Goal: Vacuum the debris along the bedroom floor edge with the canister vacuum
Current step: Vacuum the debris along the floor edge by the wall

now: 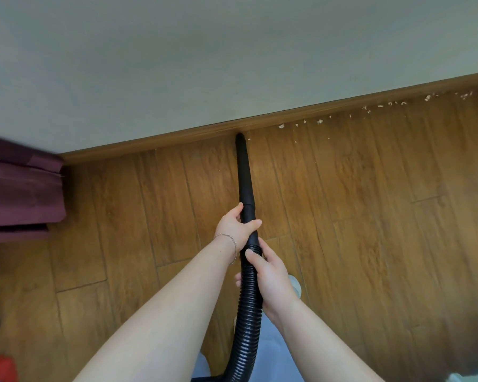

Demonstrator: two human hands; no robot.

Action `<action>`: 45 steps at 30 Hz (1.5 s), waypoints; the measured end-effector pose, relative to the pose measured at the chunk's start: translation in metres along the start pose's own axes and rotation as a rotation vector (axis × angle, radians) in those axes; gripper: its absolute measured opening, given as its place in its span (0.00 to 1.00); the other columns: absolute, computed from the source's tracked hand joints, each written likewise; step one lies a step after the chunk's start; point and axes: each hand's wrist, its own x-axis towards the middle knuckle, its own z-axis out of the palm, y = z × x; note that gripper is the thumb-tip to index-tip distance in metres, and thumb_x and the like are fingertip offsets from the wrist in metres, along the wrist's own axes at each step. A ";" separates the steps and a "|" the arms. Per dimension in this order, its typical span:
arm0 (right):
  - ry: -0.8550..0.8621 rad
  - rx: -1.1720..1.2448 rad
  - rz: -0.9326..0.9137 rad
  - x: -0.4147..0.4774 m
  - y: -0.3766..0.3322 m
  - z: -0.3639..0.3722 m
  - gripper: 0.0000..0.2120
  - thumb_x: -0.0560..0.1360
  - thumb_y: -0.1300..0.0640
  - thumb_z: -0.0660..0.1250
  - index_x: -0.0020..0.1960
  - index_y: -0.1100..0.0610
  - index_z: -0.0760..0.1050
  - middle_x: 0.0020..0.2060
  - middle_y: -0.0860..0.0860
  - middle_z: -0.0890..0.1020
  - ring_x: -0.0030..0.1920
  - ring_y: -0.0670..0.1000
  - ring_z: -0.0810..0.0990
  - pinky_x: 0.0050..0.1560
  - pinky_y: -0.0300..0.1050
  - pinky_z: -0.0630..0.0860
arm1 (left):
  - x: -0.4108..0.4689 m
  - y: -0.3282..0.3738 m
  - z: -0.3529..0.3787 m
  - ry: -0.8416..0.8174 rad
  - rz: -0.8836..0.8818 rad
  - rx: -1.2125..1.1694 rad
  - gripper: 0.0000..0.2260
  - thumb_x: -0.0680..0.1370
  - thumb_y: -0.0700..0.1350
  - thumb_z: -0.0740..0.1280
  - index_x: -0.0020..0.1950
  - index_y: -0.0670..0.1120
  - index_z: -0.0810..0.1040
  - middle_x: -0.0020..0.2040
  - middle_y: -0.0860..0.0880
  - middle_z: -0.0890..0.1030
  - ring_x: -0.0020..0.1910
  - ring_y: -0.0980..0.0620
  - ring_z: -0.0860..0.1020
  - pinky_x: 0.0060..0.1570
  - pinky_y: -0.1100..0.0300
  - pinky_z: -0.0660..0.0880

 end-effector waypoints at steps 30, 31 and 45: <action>0.147 0.196 0.037 -0.009 -0.025 -0.095 0.23 0.79 0.59 0.60 0.73 0.50 0.62 0.45 0.61 0.82 0.32 0.55 0.78 0.37 0.50 0.76 | 0.008 0.044 0.108 -0.149 0.012 0.187 0.31 0.74 0.47 0.69 0.74 0.51 0.59 0.70 0.50 0.70 0.53 0.58 0.71 0.51 0.65 0.68; 0.141 0.209 0.035 -0.007 -0.027 -0.097 0.23 0.79 0.60 0.60 0.73 0.50 0.63 0.44 0.60 0.82 0.32 0.54 0.77 0.36 0.50 0.76 | 0.010 0.047 0.109 -0.146 0.014 0.199 0.31 0.74 0.47 0.69 0.74 0.51 0.59 0.70 0.50 0.70 0.55 0.57 0.72 0.51 0.65 0.68; 0.038 0.304 0.075 0.013 -0.054 -0.060 0.20 0.78 0.59 0.62 0.68 0.48 0.65 0.42 0.59 0.81 0.29 0.52 0.79 0.32 0.45 0.77 | 0.020 0.074 0.066 -0.025 0.025 0.240 0.30 0.74 0.46 0.69 0.74 0.49 0.60 0.69 0.48 0.71 0.62 0.51 0.73 0.54 0.62 0.68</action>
